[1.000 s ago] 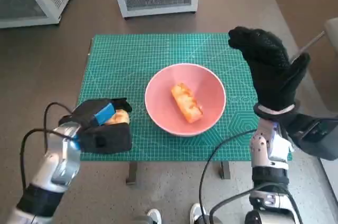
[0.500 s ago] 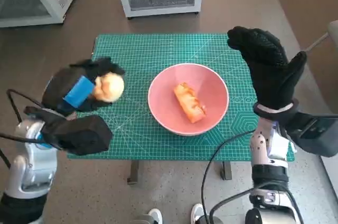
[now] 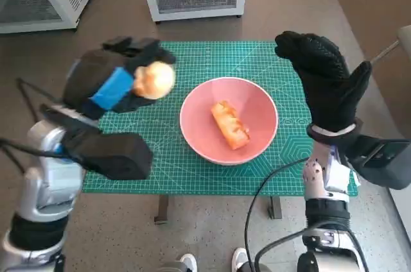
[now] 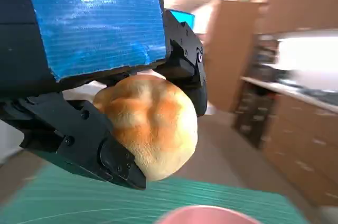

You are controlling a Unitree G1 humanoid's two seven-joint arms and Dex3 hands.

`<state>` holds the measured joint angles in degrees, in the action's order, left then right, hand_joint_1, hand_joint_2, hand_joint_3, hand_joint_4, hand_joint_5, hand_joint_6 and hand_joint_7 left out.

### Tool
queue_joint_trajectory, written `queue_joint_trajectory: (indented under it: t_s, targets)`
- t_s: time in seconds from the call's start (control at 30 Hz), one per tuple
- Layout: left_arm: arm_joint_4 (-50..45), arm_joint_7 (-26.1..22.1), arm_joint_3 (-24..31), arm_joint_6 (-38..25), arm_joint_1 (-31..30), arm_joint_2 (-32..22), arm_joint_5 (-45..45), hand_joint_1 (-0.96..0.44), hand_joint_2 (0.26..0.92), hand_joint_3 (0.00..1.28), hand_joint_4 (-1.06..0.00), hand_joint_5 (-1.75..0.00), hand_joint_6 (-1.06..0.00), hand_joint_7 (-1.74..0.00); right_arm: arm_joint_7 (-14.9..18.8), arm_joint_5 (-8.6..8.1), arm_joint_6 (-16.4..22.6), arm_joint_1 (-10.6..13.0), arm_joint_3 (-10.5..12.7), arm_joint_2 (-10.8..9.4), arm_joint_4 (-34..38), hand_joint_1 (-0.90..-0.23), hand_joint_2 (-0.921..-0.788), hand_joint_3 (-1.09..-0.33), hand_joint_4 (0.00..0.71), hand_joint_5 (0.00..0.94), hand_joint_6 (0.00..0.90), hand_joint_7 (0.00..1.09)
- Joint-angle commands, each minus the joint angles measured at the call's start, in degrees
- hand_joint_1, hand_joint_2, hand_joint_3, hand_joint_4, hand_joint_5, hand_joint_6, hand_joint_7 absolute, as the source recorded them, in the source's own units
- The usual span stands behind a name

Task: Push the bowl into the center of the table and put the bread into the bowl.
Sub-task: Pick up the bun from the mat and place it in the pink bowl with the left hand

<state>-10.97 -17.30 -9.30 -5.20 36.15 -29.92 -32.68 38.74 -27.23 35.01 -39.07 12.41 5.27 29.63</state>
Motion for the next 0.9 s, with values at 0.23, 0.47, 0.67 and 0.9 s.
queue_joint_trajectory:
  t_s: [0.23,0.47,0.67,0.9]
  targets:
    - [13.36,2.69,-5.23,8.74,5.98,5.29,0.74,0.00,0.919,0.01,-0.75,-1.12,-0.69,-1.08,0.58,-0.30,-0.71,1.40,0.28,0.15,-0.08,-0.602,-0.921,-0.583,0.295,0.003,0.013,0.57]
    - [21.57,2.27,-6.43,12.77,8.26,8.06,2.71,0.00,0.920,0.08,-0.67,-1.22,-0.62,-1.14,0.38,0.02,-0.36,1.63,0.65,0.54,0.01,-0.599,-0.921,-0.580,0.296,0.003,0.013,0.57]
    - [23.98,-3.36,-7.01,10.25,8.25,8.25,4.93,-0.09,0.884,0.16,-0.40,-0.61,-0.38,-0.74,-0.43,0.96,0.25,2.00,0.73,0.74,-0.57,-0.589,-0.921,-0.581,0.297,0.003,0.015,0.57]
    - [23.55,-8.55,-6.78,7.04,8.23,7.30,5.98,-0.24,0.918,0.04,-0.28,-0.04,-0.31,-0.21,-1.95,2.22,0.84,2.40,0.50,0.89,-1.48,-0.578,-0.921,-0.596,0.298,0.003,0.018,0.57]
